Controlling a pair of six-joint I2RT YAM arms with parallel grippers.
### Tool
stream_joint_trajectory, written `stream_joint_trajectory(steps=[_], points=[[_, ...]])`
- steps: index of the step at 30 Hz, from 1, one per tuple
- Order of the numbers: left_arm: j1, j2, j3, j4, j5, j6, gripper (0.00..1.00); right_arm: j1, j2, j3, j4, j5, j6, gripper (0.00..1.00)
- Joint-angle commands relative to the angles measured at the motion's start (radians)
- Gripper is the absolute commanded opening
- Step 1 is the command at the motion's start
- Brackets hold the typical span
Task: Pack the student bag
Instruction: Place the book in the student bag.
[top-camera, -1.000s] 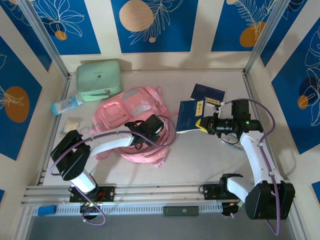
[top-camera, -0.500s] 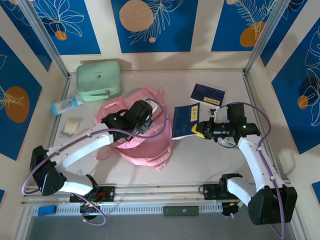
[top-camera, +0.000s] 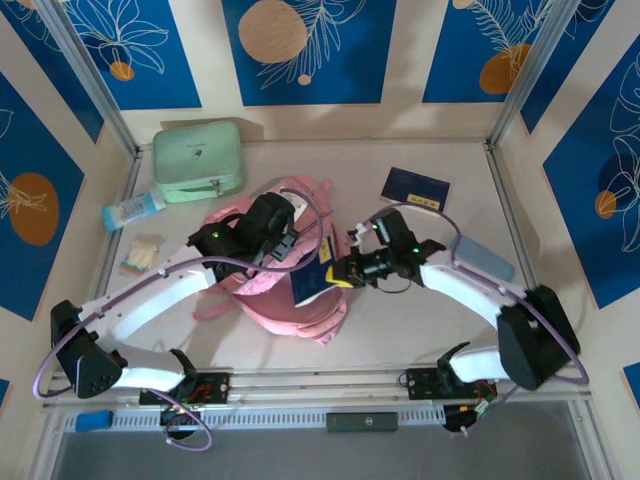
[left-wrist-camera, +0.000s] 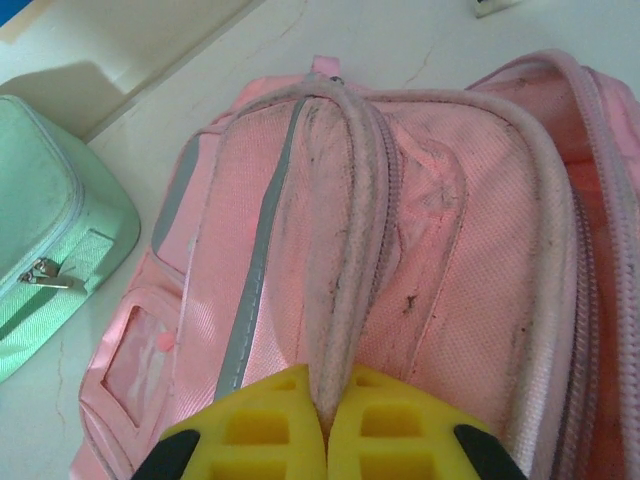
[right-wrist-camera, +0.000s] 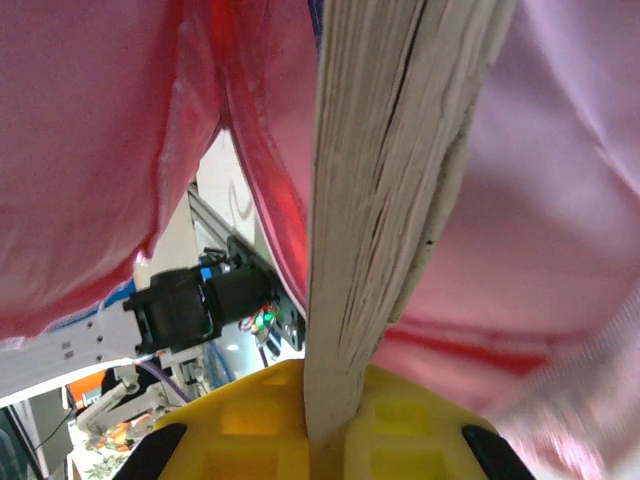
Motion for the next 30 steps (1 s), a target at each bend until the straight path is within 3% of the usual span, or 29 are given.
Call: stream_joint_trajectory(steps=[1, 5, 10, 13, 16, 20, 25, 30], points=[[0.007, -0.067, 0.03, 0.099, -0.004, -0.048, 0.0, 0.027, 0.106, 0.091, 0.188, 0.041, 0.003, 0.0], [0.01, -0.087, 0.002, 0.131, 0.022, -0.069, 0.0, 0.036, 0.246, 0.127, 0.331, 0.012, 0.034, 0.01], [0.013, -0.103, -0.027, 0.151, 0.02, -0.077, 0.0, 0.021, 0.372, 0.21, 0.213, 0.057, -0.037, 0.22], [0.018, -0.105, -0.036, 0.15, 0.02, -0.081, 0.0, 0.014, 0.318, 0.177, 0.149, 0.113, -0.054, 0.34], [0.022, -0.109, -0.049, 0.158, 0.021, -0.085, 0.0, 0.033, 0.229, 0.149, 0.032, 0.194, -0.081, 0.36], [0.029, -0.103, -0.06, 0.178, 0.051, -0.095, 0.0, 0.111, 0.162, 0.123, -0.139, 0.364, -0.048, 0.33], [0.029, -0.094, -0.064, 0.18, 0.063, -0.106, 0.0, 0.185, 0.177, 0.06, -0.01, 0.376, 0.061, 0.15], [0.03, -0.095, -0.056, 0.168, 0.08, -0.113, 0.0, 0.197, 0.288, 0.144, 0.061, 0.438, 0.067, 0.04]])
